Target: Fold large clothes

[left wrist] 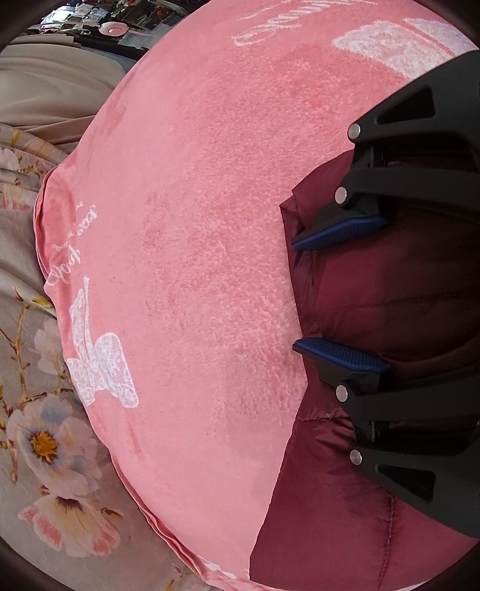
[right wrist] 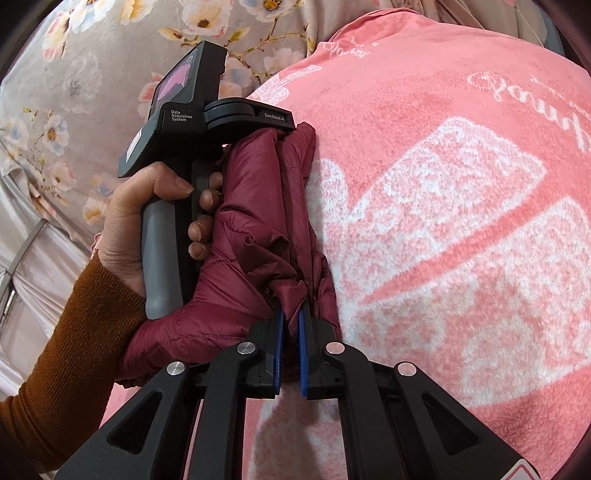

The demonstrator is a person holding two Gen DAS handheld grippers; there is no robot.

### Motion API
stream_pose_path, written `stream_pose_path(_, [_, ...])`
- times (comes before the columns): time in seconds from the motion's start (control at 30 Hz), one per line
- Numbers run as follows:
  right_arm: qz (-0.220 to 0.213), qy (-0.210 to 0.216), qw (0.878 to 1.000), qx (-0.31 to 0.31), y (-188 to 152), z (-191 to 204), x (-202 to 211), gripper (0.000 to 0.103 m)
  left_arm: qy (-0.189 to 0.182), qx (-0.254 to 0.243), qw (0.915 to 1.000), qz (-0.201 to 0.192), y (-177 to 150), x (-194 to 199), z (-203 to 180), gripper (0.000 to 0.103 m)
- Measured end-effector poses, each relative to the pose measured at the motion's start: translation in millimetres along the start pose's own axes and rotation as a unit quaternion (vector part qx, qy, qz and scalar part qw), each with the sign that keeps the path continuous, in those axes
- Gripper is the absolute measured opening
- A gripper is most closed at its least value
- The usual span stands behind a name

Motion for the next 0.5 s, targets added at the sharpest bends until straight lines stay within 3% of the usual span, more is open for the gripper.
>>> stream_pose_path(0.23, [0.001, 0.008, 1.000, -0.006, 1.0, 1.9, 0.2, 0.002, -0.001, 0.002, 1.0000, -0.010, -1.1, -2.0, 1.5, 0.048])
stream_pose_path(0.37, [0.015, 0.051, 0.997, -0.051, 8.4, -11.2, 5.4, 0.004, -0.007, 0.005, 0.9999, -0.008, 0.8, 1.2, 3.1, 0.049])
stream_pose_path(0.43, [0.015, 0.046, 0.998, -0.047, 15.7, -7.9, 13.8, 0.011, -0.028, 0.030, 0.9992, -0.003, 3.0, 18.8, 13.3, 0.049])
stream_pose_path(0.5, [-0.004, 0.020, 1.000, -0.018, 28.3, 1.7, 27.9, 0.033, -0.069, 0.076, 0.9947, -0.009, 4.1, 58.1, 32.4, 0.050])
Point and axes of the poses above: each gripper's, at about its wrist camera, not at the fingertips, and x roughly against the way its jaws point, z to its left, y to its top, the point moved 3 cm from there along -x, roughly the way its jaws point, and after that the axes turned 8 degrees about -z, right-handed, at the moved point
